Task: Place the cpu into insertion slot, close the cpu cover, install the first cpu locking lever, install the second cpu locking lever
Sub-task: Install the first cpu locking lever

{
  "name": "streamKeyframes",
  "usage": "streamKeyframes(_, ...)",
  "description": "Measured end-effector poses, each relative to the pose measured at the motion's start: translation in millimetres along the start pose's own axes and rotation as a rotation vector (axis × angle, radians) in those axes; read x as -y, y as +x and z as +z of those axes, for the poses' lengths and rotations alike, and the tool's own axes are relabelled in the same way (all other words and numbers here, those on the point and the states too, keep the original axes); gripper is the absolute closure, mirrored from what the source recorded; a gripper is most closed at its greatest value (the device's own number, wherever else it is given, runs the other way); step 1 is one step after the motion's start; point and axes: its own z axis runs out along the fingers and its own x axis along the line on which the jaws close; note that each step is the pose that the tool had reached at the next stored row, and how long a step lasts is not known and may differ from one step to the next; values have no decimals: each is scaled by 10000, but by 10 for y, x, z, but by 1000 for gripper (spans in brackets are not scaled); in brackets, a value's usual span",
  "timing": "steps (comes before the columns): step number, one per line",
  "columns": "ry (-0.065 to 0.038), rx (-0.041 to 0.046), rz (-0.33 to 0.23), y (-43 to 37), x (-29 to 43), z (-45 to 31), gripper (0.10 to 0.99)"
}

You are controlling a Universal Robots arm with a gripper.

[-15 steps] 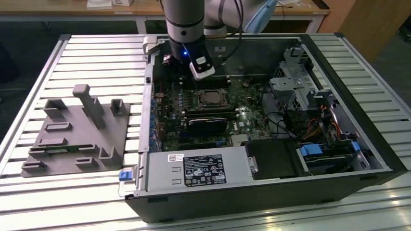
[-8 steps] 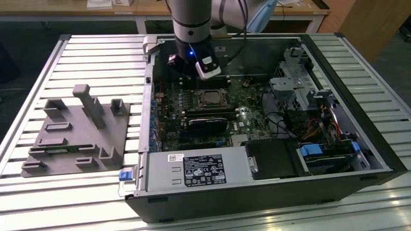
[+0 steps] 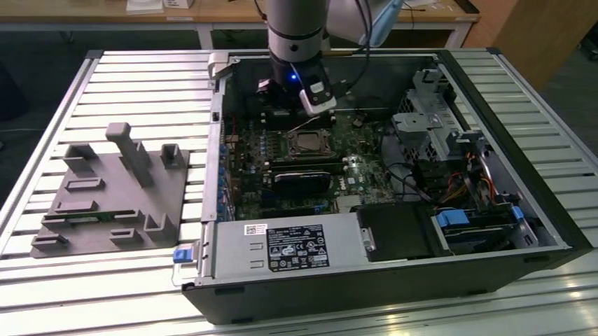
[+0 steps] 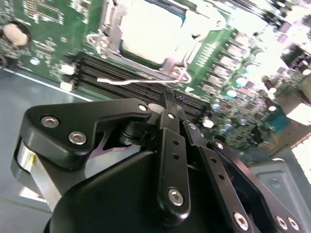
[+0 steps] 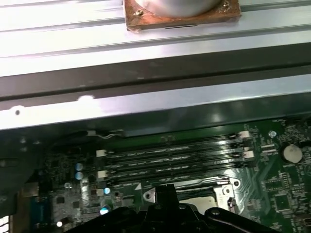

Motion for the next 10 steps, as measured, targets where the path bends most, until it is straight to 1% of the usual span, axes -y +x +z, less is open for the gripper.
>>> streamKeyframes(3,2,-4,0,-77,-11,5,980)
streamKeyframes(6,4,-5,0,-128,-18,7,980)
streamKeyframes(10,2,-4,1,-138,-19,8,980)
